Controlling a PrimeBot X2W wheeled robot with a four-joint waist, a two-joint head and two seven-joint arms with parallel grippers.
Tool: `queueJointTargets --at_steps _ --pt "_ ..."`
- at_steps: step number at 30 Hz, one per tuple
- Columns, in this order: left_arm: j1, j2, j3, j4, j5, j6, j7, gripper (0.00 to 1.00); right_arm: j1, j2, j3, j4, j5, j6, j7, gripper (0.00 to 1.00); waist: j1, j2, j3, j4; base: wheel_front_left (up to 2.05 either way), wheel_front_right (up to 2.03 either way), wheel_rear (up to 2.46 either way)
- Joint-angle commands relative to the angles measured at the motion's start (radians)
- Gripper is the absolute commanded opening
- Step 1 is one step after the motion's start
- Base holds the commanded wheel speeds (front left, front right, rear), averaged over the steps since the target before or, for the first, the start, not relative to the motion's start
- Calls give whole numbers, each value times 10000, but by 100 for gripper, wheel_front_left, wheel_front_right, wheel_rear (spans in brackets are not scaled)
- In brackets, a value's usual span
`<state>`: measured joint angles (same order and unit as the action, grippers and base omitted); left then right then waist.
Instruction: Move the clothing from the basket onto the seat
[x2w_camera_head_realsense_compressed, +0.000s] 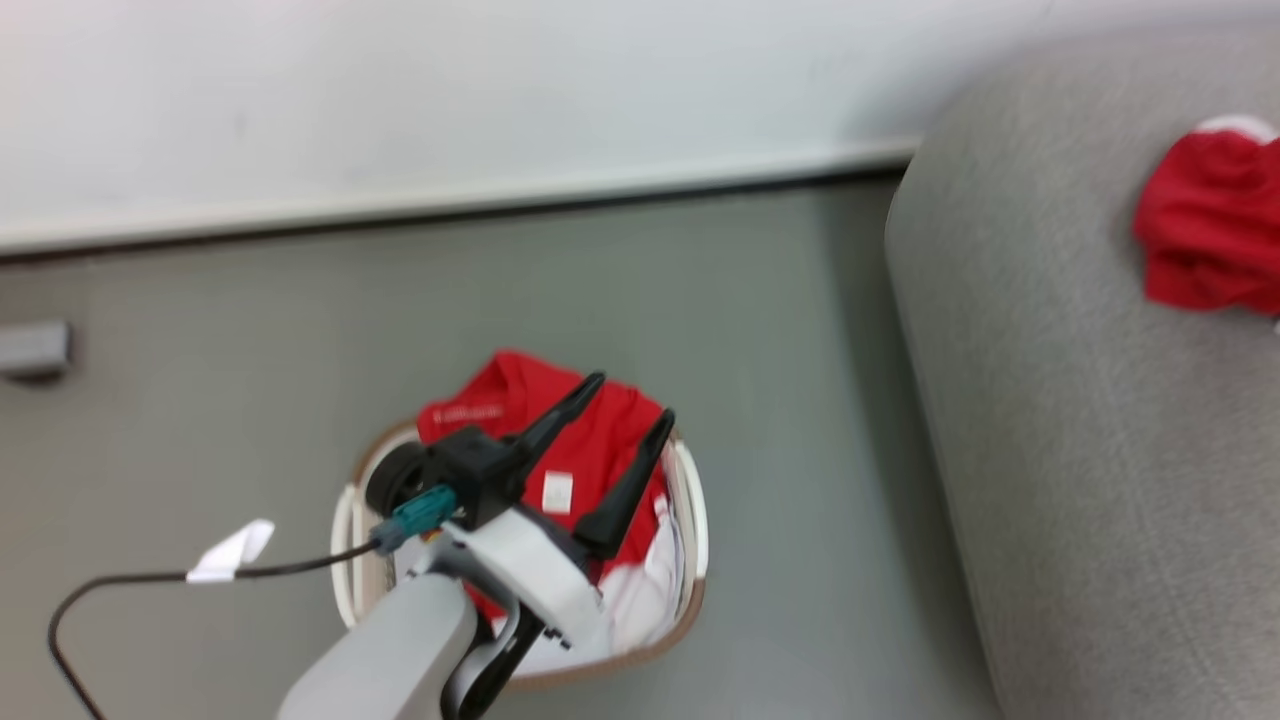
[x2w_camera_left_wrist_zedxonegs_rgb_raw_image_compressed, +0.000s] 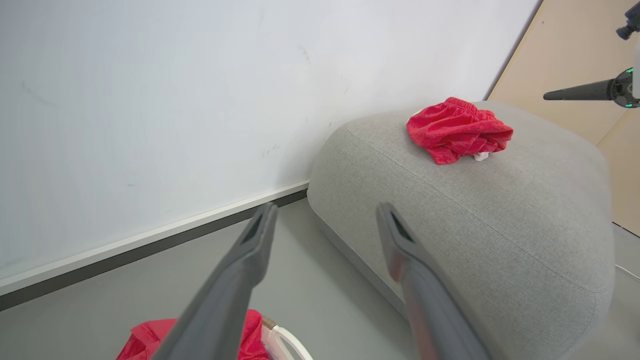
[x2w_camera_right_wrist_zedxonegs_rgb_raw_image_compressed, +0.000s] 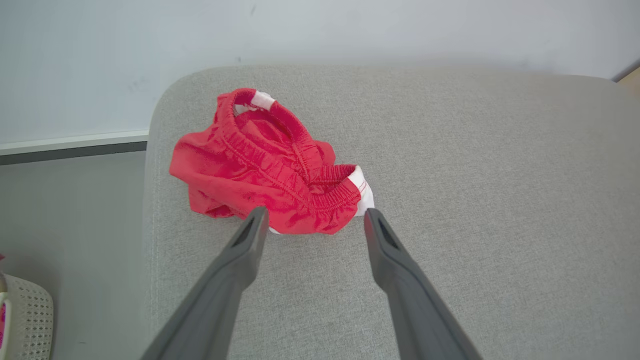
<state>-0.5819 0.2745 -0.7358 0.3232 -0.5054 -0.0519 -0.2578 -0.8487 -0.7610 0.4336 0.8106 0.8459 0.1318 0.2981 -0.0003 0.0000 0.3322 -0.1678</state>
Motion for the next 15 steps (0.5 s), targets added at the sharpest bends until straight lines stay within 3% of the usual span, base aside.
queueJointTargets --at_steps 1,10,15 --pt "297 33 88 64 -106 21 -63 100 244 -106 159 -238 70 -22 0 100 3 0 -997 -68 0 0 0" --pt "1440 49 1166 -342 -355 421 -64 100 729 -575 778 -2192 247 -22 -633 100 3 0 -2473 283 0 0 0" --pt "2085 184 2095 -647 -395 704 -65 100 1111 -307 666 -3199 286 -22 -1525 100 3 0 -2916 604 0 0 0"
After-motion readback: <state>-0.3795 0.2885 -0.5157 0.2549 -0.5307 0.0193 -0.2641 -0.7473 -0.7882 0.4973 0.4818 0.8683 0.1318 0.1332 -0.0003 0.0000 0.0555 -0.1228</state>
